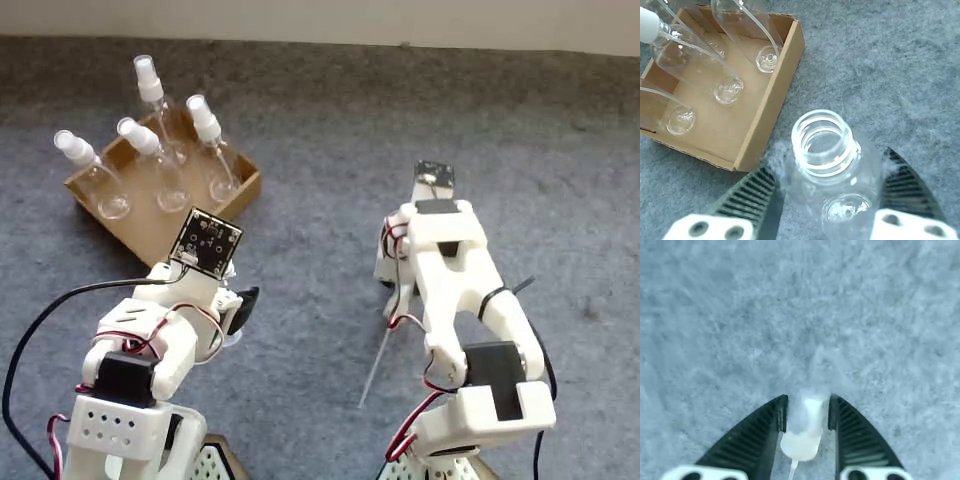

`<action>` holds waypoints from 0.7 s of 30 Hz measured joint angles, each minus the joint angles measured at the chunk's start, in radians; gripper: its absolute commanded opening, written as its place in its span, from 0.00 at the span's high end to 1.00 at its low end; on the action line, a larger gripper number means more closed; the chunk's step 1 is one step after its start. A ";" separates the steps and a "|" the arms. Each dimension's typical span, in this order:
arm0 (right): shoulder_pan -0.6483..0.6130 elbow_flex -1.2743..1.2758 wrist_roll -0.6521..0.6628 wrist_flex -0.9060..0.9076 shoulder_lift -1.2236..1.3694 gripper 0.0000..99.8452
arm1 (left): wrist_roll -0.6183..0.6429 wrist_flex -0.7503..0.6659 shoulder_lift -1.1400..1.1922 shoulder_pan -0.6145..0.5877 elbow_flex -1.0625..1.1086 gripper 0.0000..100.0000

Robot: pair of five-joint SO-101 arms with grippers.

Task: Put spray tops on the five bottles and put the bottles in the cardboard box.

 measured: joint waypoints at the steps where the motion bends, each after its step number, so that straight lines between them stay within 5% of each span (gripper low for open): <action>1: 0.000 -0.029 0.000 0.029 0.000 0.88 | 0.000 0.000 0.000 0.000 0.000 0.80; 21: -0.002 -0.416 0.109 0.494 -0.028 0.88 | 0.000 0.000 0.000 0.000 0.000 0.80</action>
